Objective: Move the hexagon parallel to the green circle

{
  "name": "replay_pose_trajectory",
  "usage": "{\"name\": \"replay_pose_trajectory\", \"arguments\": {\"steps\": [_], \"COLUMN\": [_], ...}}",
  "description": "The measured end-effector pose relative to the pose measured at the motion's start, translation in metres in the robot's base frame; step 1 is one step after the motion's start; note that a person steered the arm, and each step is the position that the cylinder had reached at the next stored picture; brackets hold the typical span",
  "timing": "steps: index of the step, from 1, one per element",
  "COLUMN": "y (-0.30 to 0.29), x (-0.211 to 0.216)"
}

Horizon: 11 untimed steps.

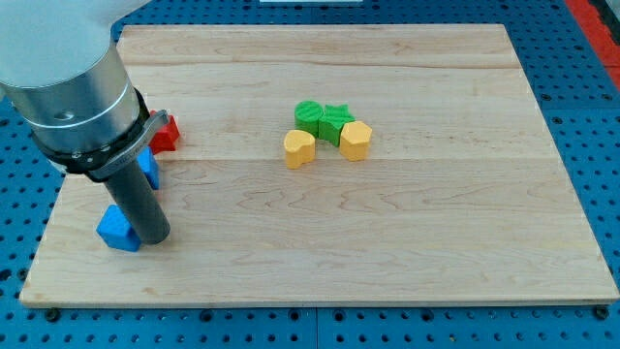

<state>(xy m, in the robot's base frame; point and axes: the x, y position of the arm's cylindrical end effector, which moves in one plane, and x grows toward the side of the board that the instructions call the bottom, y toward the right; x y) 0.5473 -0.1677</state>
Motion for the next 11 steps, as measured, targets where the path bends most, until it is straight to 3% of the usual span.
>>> {"name": "replay_pose_trajectory", "arguments": {"steps": [3, 7, 8, 11], "y": [0.073, 0.079, 0.125, 0.186], "x": [0.0, 0.0, -0.021, -0.101]}}
